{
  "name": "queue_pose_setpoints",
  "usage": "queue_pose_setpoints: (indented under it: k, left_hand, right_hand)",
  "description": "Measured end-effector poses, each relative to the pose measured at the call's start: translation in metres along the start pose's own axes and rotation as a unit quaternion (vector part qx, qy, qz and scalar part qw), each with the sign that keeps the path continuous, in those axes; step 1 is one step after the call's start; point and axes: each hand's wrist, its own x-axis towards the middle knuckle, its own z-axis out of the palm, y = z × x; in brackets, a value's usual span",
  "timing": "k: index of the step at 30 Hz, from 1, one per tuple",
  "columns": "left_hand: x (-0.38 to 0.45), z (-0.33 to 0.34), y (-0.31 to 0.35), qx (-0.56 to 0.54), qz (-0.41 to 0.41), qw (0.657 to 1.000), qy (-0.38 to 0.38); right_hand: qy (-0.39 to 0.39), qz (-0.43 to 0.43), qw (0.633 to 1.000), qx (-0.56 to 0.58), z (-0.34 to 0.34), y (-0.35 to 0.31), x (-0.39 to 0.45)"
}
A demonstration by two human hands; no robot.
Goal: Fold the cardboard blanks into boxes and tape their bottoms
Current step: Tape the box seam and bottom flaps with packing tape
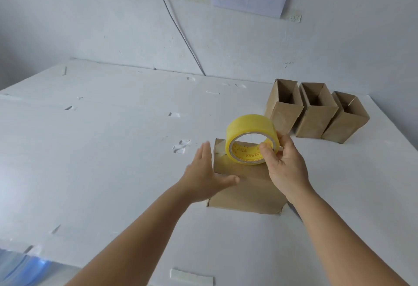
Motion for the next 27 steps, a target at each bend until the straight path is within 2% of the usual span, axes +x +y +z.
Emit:
queue_pose_setpoints:
  k: [2, 5, 10, 14, 23, 27]
  left_hand:
    - [0.013, -0.007, 0.007, 0.052, 0.064, 0.997, -0.005]
    - [0.033, -0.005, 0.010, 0.034, 0.112, 0.993, 0.008]
    - [0.040, -0.001, -0.003, 0.065, 0.125, 0.990, 0.019]
    - [0.034, -0.007, 0.005, 0.113, 0.105, 0.988, 0.000]
    - [0.035, -0.009, 0.009, 0.150, 0.112, 0.982, 0.008]
    - [0.036, -0.007, 0.010, 0.147, 0.111, 0.983, 0.013]
  right_hand:
    - [-0.011, 0.013, 1.000, -0.007, -0.001, -0.003, 0.001]
    - [-0.039, 0.036, 0.999, 0.006, -0.003, -0.005, 0.004]
    - [-0.075, 0.047, 0.990, 0.112, -0.014, -0.004, 0.016]
    - [-0.055, 0.032, 0.980, 0.189, -0.051, 0.004, 0.031]
    - [-0.198, -0.014, 0.970, 0.142, -0.104, 0.007, 0.046]
    - [-0.101, -0.031, 0.994, 0.029, -0.113, 0.014, 0.051]
